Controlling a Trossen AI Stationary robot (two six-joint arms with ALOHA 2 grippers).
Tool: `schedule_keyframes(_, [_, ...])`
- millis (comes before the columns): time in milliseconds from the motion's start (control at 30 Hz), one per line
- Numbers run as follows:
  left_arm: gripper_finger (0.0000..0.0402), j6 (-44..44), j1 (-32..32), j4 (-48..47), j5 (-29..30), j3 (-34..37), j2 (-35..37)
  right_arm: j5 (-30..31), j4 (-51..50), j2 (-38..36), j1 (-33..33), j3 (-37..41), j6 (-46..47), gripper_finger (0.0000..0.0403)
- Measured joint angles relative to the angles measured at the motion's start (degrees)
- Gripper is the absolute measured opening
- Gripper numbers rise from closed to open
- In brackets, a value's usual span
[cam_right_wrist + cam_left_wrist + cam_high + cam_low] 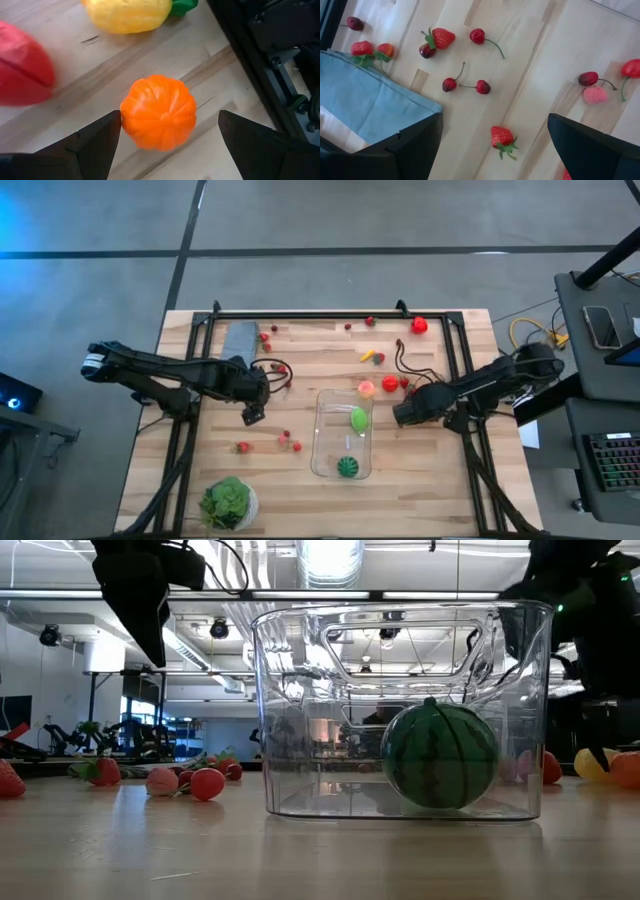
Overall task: Pick and placing Produce into tupperware
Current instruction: Put the pumpkin into the transparent bin
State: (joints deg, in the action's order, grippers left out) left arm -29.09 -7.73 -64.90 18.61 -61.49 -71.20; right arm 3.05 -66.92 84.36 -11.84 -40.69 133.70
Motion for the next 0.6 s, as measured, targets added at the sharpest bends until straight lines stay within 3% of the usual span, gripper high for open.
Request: schedule_keyframes(600, [0.0343,1.5,0.0,0.0,0.1,0.0,0.0,3.7,0.6,5.9,0.2,0.7,-0.6,0.0327])
